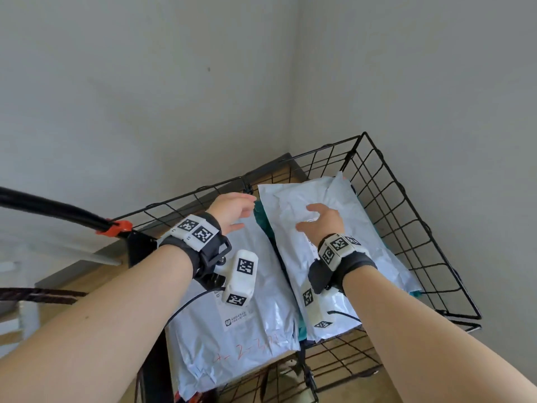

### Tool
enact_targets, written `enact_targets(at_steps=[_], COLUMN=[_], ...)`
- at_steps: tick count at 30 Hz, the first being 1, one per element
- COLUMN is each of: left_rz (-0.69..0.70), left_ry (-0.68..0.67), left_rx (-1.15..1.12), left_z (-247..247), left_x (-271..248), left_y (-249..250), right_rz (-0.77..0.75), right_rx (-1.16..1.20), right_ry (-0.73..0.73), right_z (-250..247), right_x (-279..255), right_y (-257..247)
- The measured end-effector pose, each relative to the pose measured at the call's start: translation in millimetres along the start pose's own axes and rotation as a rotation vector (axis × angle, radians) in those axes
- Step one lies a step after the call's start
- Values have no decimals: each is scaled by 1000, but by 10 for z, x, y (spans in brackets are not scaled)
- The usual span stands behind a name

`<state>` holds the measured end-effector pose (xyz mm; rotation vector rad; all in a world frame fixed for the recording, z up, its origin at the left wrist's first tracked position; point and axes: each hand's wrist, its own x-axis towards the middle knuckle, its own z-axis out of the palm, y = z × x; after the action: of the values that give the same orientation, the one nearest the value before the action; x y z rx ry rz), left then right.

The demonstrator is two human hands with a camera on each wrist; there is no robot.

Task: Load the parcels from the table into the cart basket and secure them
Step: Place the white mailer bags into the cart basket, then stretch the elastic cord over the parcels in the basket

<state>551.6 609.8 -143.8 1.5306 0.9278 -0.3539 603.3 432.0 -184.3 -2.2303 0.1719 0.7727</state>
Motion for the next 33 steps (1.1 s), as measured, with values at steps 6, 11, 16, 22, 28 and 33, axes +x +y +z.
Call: enact_targets(at_steps=[6, 11, 16, 22, 28, 33], left_rz=[180, 346, 423, 469, 440, 390], left_ry=[-43, 24, 62, 125, 205, 204], left_rx=[46, 4, -75, -222, -304, -264], left_z=[-564, -1246, -2037, -2906, -3455, -3586], left_x=[-644, -1250, -1748, -2110, -2203, -2192], left_y=[495, 736, 758, 462, -7, -246], right_rz=[-111, -212, -293, -410, -484, -460], right_rx=[193, 245, 259, 203, 167, 133], right_ry=[-30, -58, -75, -206, -384, -450], right_z=[160, 427, 842, 1377, 1869, 2001], right_x=[-578, -1105, -1603, -2138, -2563, -2768], right_y=[-642, -1182, -1614, -2020, -2303, -2456])
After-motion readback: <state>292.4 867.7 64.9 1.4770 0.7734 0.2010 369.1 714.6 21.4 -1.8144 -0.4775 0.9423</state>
